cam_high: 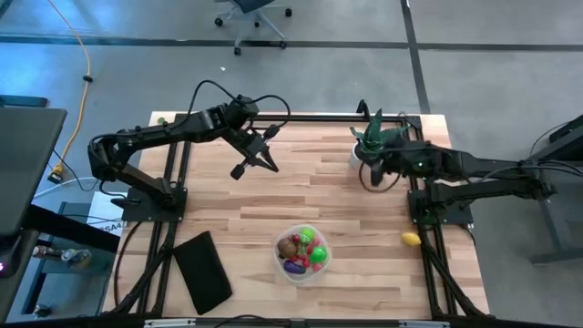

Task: Pick and placing Produce into tupperware
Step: Put the yellow lemon into the transparent container

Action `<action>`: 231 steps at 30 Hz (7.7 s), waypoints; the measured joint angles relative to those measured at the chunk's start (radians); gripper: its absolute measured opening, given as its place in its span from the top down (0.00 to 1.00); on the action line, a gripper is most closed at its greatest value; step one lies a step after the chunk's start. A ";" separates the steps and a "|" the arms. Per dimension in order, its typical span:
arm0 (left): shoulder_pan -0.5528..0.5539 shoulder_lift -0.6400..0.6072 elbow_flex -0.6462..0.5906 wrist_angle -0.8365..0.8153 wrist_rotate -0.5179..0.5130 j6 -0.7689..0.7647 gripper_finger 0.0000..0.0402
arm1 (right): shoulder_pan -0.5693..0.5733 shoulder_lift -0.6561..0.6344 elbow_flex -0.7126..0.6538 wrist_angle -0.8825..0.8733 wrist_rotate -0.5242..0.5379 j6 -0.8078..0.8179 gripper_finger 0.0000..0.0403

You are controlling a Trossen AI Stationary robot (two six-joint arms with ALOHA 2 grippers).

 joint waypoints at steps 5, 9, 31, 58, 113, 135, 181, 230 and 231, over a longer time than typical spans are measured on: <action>0.000 0.000 0.000 0.004 0.000 0.000 0.99 | 0.000 -0.001 0.000 0.164 0.093 0.307 0.94; 0.000 0.000 0.000 0.023 0.000 0.000 0.99 | -0.007 0.000 0.000 0.234 0.147 0.425 0.94; 0.000 0.000 0.000 0.024 0.000 0.024 0.99 | -0.130 0.104 0.205 0.044 -0.292 0.329 0.92; 0.000 0.001 0.000 0.021 0.027 0.038 0.99 | 0.595 0.536 0.418 -1.071 -0.765 1.247 0.75; 0.000 0.001 0.000 0.020 0.025 0.051 0.99 | 0.765 0.615 -0.182 -0.156 -0.643 1.886 0.75; 0.000 0.001 0.000 0.021 0.024 0.051 0.99 | 0.663 0.599 0.120 -0.948 -0.630 1.597 0.66; 0.000 0.000 0.000 0.023 0.024 0.058 0.99 | 0.487 0.561 0.002 -0.683 -0.357 1.515 0.46; 0.000 0.000 0.000 0.012 0.006 0.051 0.99 | 0.037 0.596 -0.140 -0.386 -0.318 1.196 0.46; 0.000 0.000 0.000 0.012 0.006 0.051 0.99 | 0.028 0.596 -0.134 -0.376 -0.300 1.196 0.46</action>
